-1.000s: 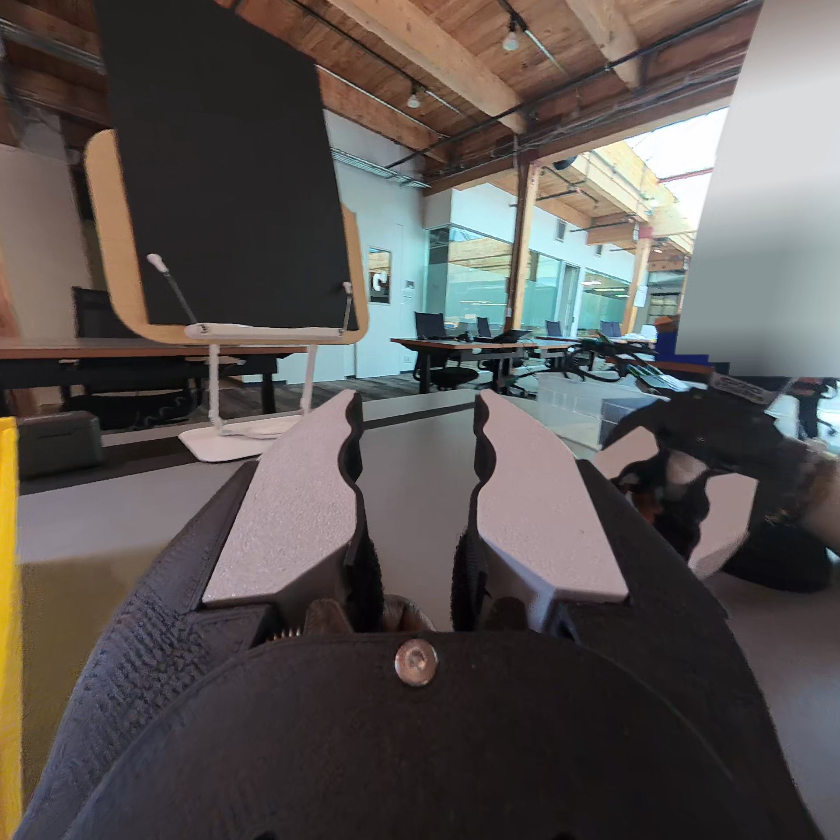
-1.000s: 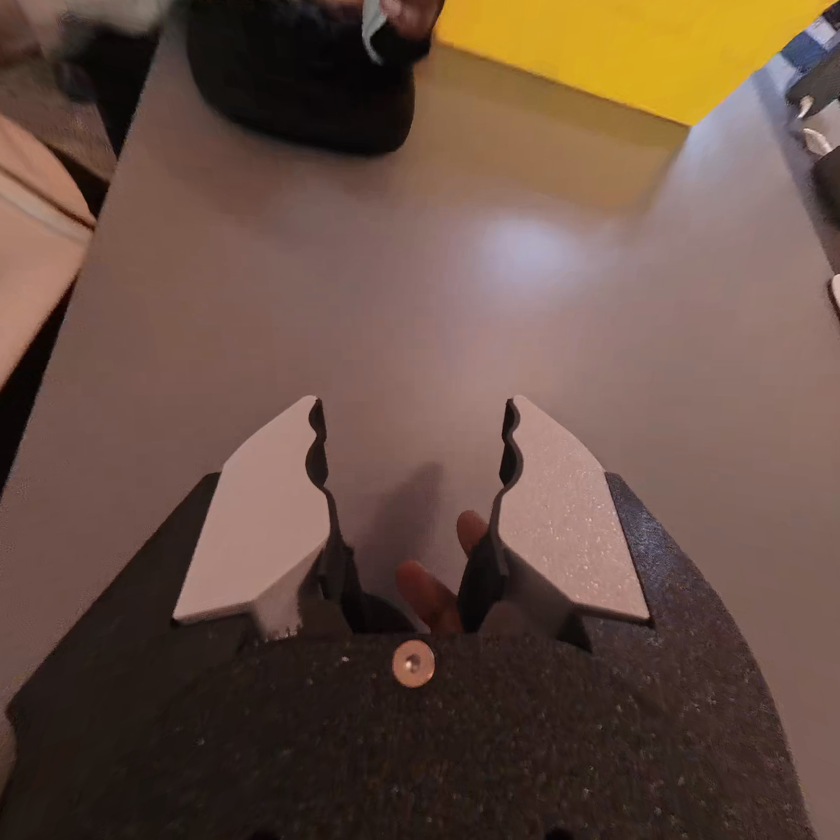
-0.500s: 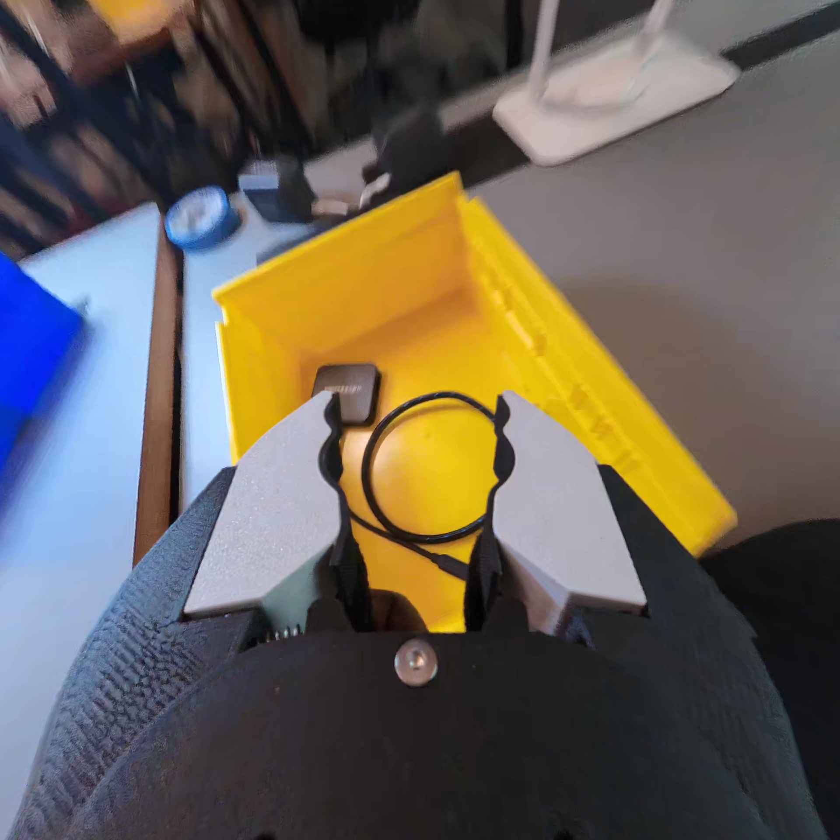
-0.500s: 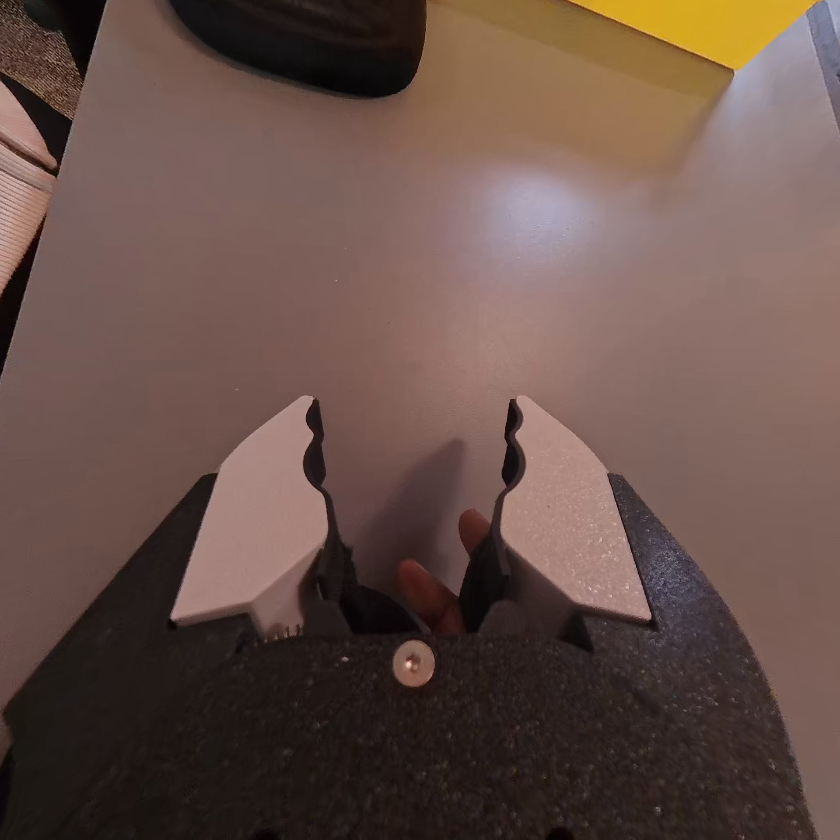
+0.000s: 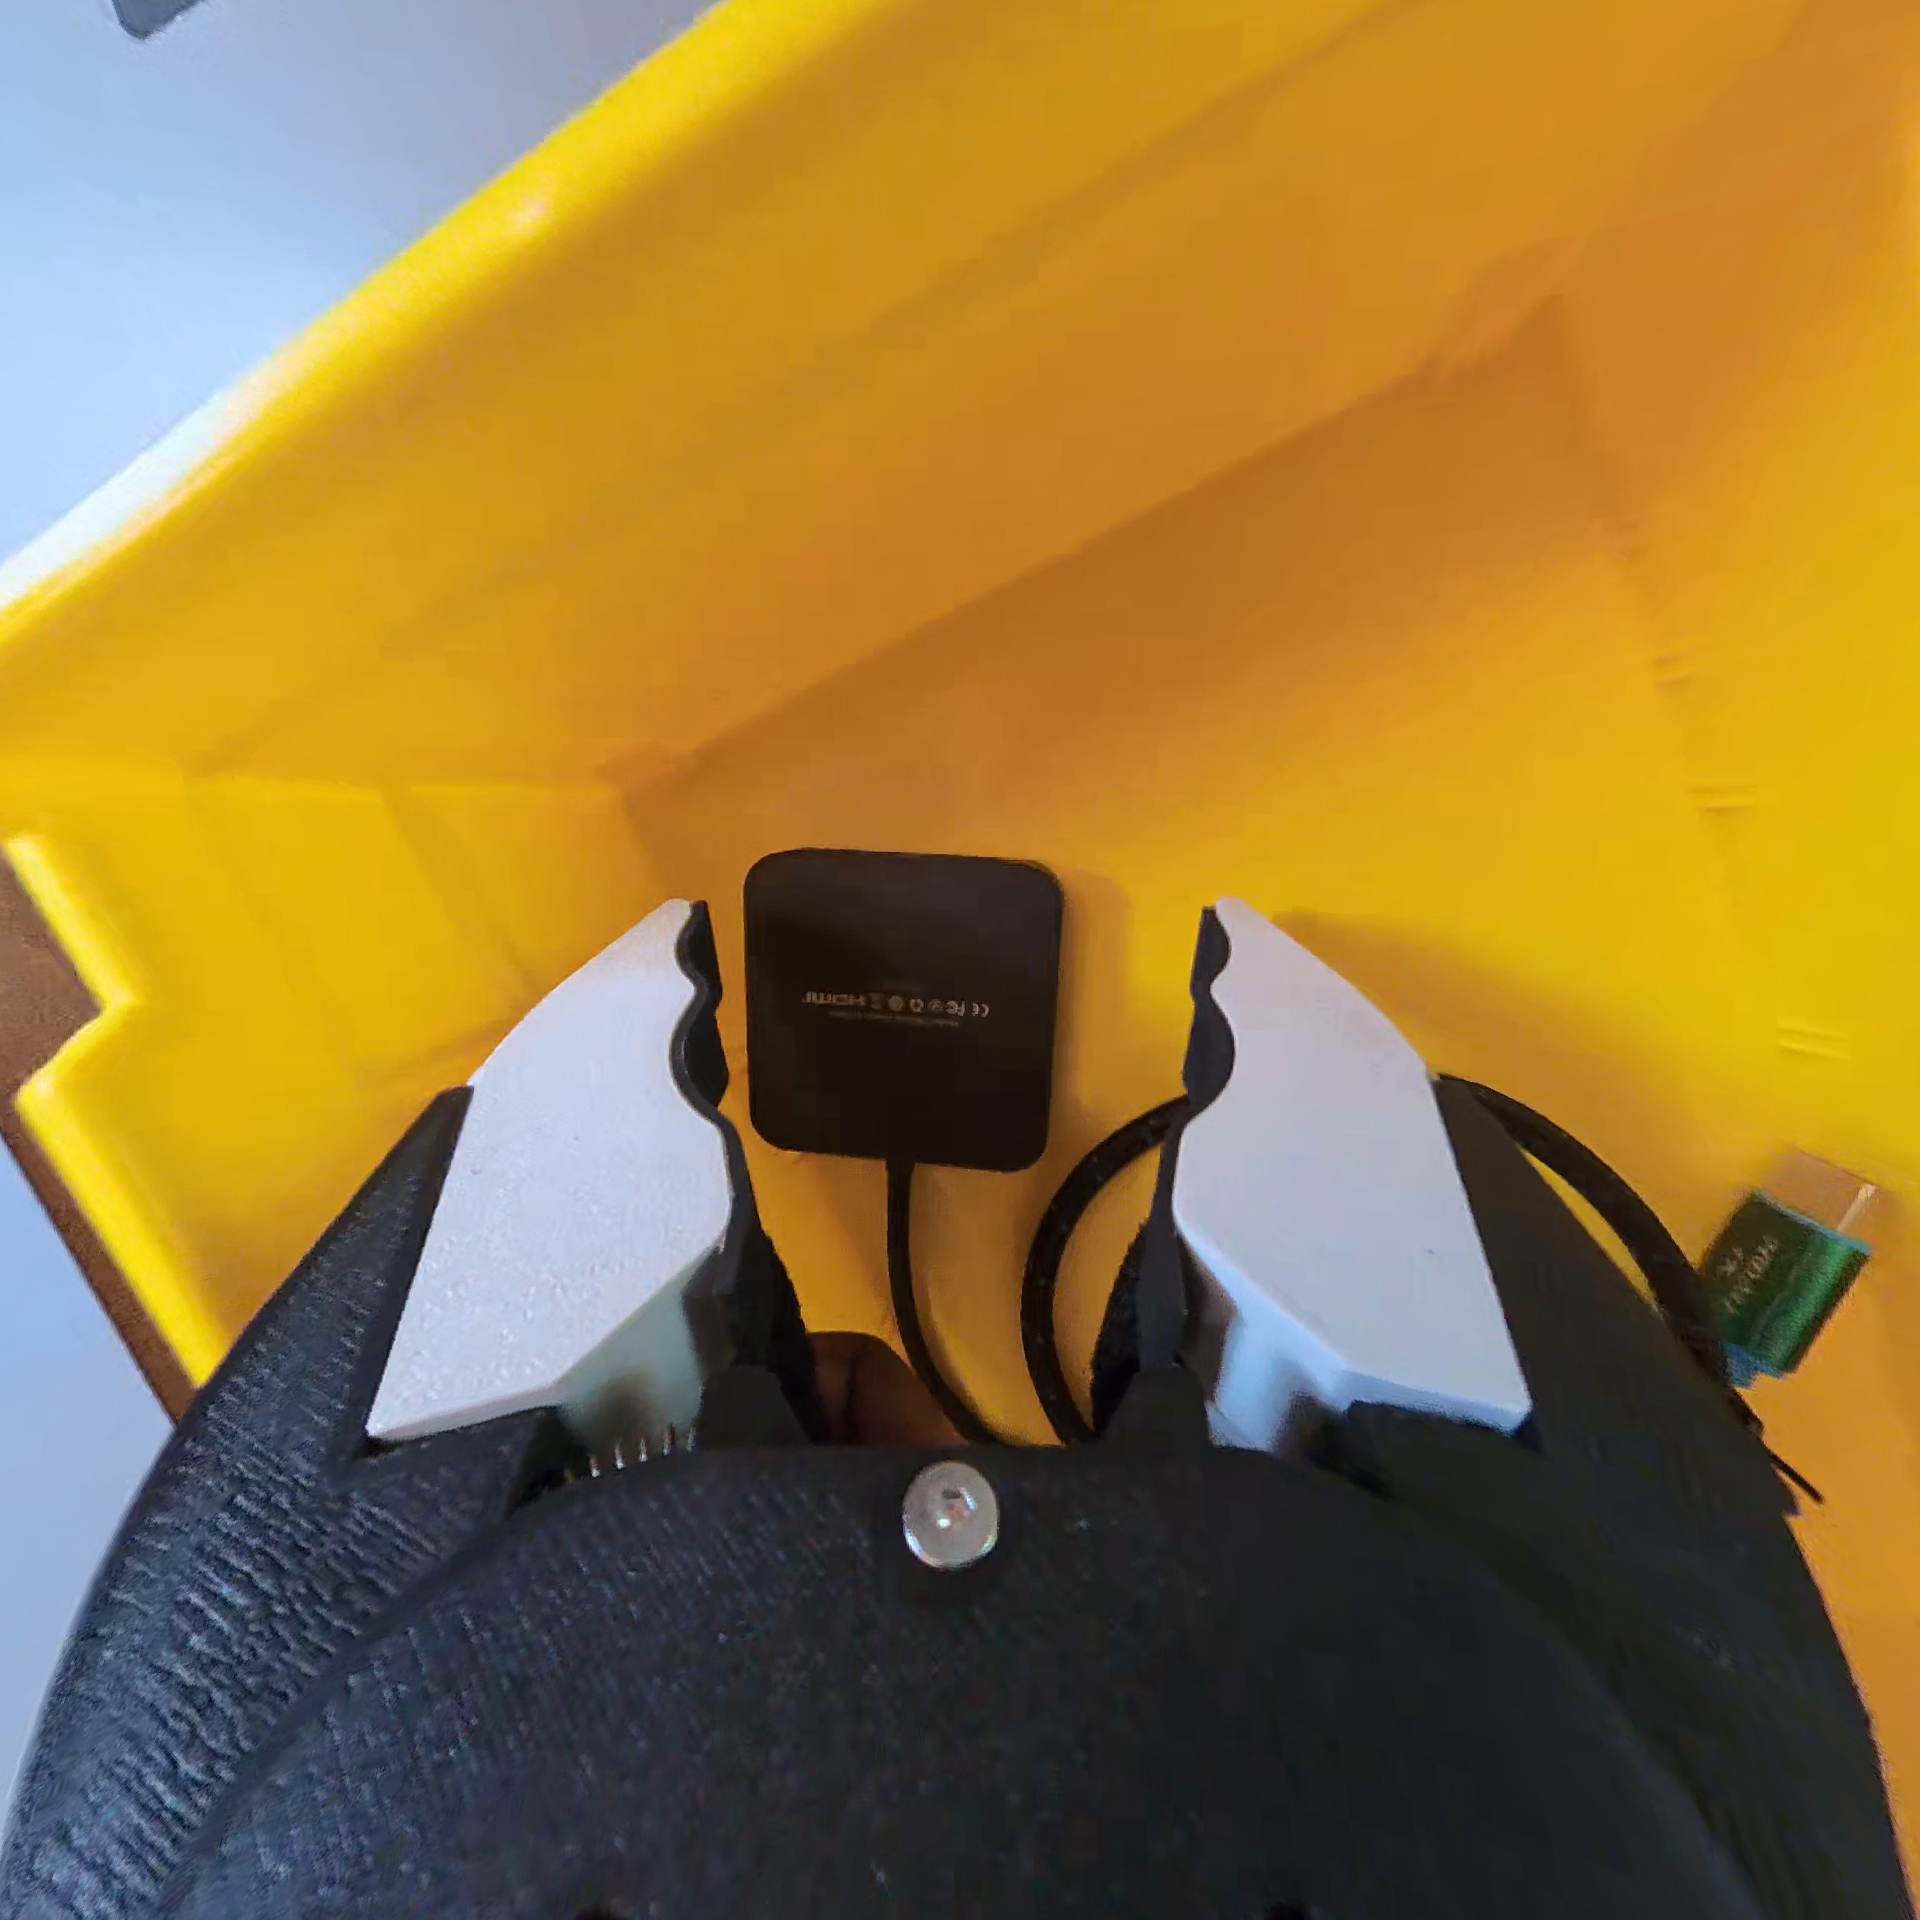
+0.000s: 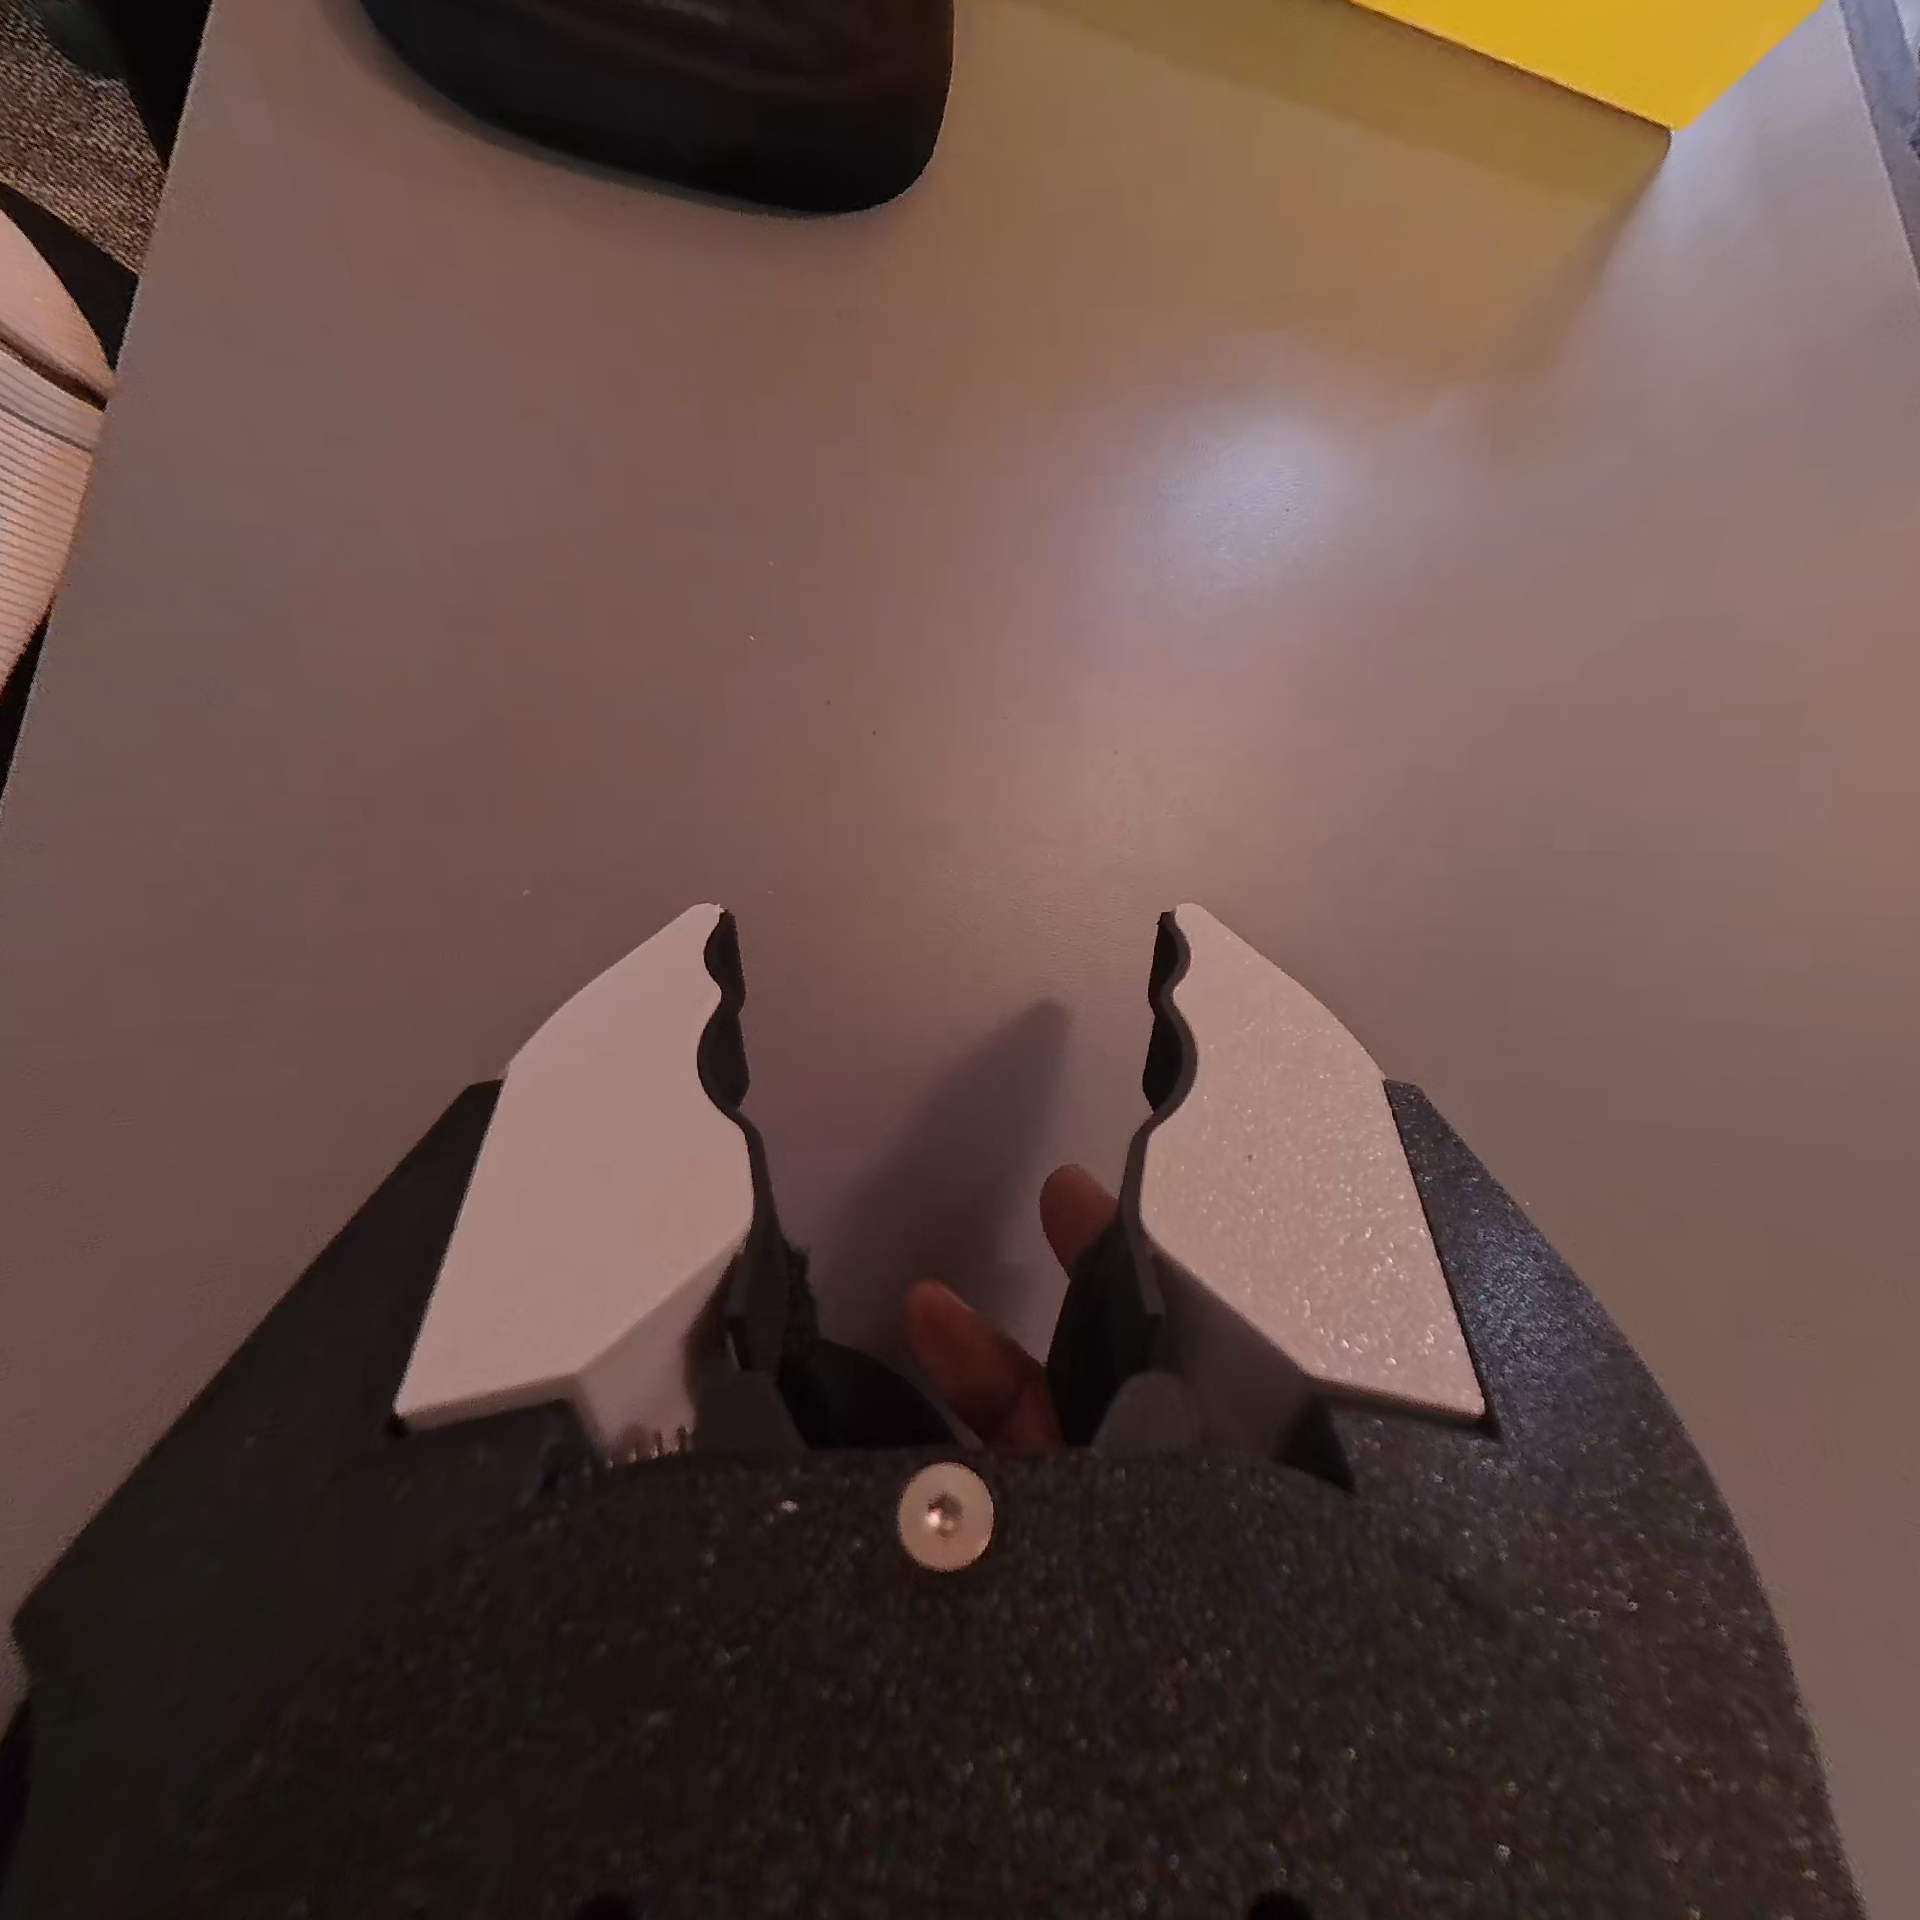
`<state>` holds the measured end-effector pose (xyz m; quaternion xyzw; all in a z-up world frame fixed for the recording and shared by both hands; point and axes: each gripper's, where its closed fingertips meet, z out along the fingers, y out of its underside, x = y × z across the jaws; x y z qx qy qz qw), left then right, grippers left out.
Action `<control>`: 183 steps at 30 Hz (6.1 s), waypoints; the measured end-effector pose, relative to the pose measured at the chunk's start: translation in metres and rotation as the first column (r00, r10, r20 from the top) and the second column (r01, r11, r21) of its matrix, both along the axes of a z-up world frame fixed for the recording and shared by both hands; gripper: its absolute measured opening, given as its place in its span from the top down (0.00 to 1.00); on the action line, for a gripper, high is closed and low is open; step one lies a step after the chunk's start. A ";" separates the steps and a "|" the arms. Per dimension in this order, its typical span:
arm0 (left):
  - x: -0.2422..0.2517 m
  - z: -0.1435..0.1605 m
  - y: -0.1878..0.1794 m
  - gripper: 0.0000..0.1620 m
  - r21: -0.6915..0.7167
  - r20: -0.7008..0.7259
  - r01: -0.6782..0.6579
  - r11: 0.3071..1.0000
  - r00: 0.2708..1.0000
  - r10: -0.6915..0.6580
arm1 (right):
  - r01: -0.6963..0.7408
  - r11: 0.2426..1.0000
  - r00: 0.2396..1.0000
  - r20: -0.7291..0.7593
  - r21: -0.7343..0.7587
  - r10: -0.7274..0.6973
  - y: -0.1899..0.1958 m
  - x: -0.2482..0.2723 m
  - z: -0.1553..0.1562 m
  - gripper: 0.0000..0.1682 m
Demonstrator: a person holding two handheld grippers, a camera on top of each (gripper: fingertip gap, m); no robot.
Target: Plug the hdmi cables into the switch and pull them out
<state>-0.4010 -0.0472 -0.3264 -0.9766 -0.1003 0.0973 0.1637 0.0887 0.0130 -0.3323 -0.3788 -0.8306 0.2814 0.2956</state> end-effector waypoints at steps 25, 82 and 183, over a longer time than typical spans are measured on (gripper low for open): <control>0.021 -0.008 -0.029 0.61 -0.199 0.075 0.148 0.969 0.988 -0.136 | 0.007 1.000 1.000 -0.024 0.030 -0.006 0.001 -0.001 0.001 0.56; 0.485 0.138 0.005 0.91 0.660 -0.614 0.701 -0.270 0.296 -0.732 | -0.172 0.966 0.704 -0.710 -0.192 -0.015 -0.045 -0.020 0.133 0.84; 0.390 -0.005 -0.017 0.86 -0.136 0.398 0.979 0.152 0.194 -0.897 | -0.199 0.979 0.529 -0.838 0.036 0.138 -0.020 0.053 0.185 0.92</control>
